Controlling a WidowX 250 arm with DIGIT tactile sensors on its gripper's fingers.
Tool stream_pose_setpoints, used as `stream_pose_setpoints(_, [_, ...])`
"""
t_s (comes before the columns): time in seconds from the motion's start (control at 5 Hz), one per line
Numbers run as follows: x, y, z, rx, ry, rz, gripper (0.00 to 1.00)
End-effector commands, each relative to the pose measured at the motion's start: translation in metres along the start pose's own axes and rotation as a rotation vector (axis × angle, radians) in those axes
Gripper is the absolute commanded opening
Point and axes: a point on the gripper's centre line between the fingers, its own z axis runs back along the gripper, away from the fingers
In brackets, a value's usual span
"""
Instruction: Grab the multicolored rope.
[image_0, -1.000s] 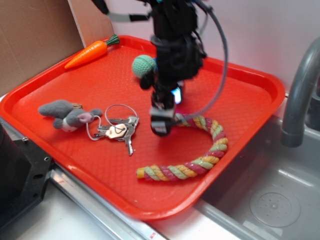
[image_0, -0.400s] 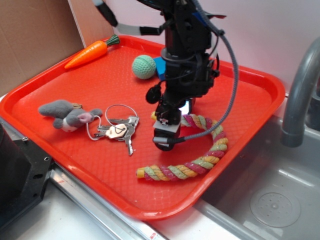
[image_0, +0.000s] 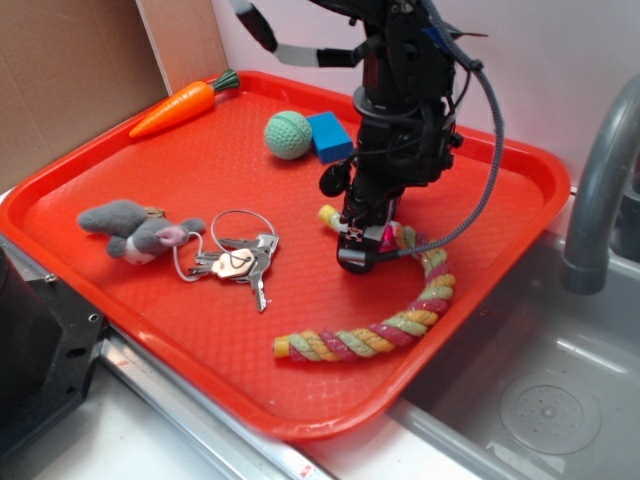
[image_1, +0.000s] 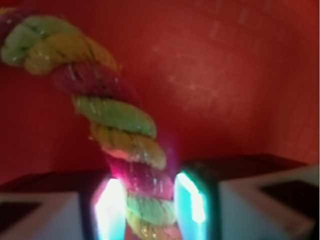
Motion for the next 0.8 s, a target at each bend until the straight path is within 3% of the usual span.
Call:
stream_pose_setpoints(0.0, [-0.026,-0.014,0.015,0.025,0.058,0.136,0.00])
stream_pose_setpoints(0.2, [-0.087,-0.021,0.054,0.041,-0.092,0.385,0.00])
stream_pose_setpoints(0.4, [-0.143,-0.036,0.095,-0.049,-0.120,0.630,0.00])
stream_pose_setpoints(0.6, [-0.173,-0.049,0.138,-0.037,-0.196,0.879,0.00])
